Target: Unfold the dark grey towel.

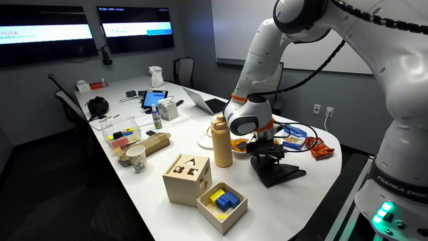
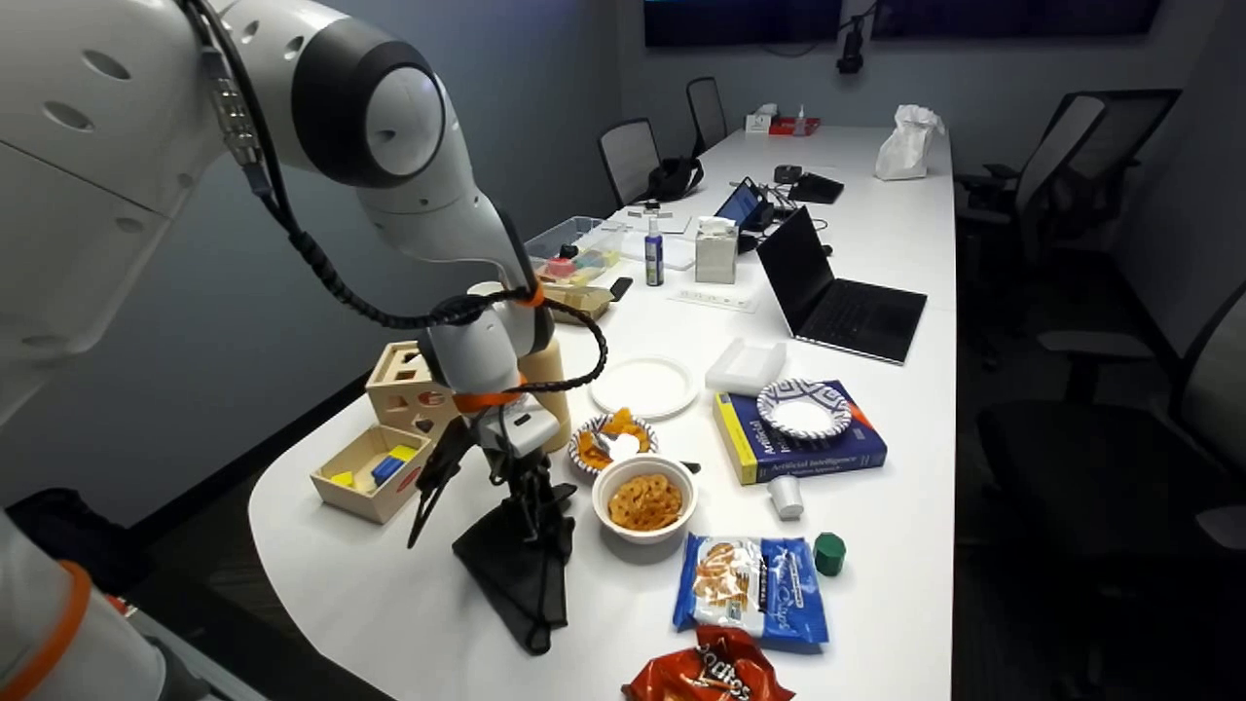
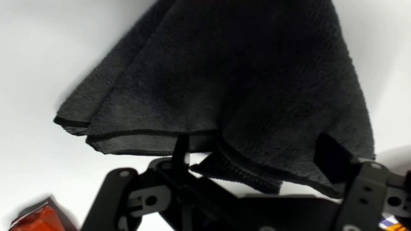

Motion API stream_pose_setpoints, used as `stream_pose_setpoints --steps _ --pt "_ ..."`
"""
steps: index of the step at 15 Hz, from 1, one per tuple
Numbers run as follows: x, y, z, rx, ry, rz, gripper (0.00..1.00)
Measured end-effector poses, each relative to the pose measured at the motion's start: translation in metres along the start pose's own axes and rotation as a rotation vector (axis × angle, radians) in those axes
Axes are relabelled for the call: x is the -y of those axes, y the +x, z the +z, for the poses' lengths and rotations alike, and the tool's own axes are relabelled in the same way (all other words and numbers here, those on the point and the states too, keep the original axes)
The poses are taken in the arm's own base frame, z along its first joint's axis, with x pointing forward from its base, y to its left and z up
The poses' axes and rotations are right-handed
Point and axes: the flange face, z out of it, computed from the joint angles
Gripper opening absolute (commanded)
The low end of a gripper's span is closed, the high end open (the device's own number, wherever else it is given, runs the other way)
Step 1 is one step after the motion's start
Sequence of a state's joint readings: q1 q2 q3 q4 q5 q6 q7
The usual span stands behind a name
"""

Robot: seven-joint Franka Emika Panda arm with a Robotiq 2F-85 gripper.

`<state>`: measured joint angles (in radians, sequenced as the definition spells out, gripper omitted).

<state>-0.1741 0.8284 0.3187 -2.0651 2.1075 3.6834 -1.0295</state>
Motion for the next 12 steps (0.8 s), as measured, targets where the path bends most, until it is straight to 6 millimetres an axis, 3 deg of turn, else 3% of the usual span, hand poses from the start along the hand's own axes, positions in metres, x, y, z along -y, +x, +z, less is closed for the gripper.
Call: stream_pose_setpoints --steps 7,12 --pt "0.013 0.006 0.017 -0.001 0.109 0.014 1.00" --pt "0.001 0.014 0.023 0.036 0.157 0.031 1.00"
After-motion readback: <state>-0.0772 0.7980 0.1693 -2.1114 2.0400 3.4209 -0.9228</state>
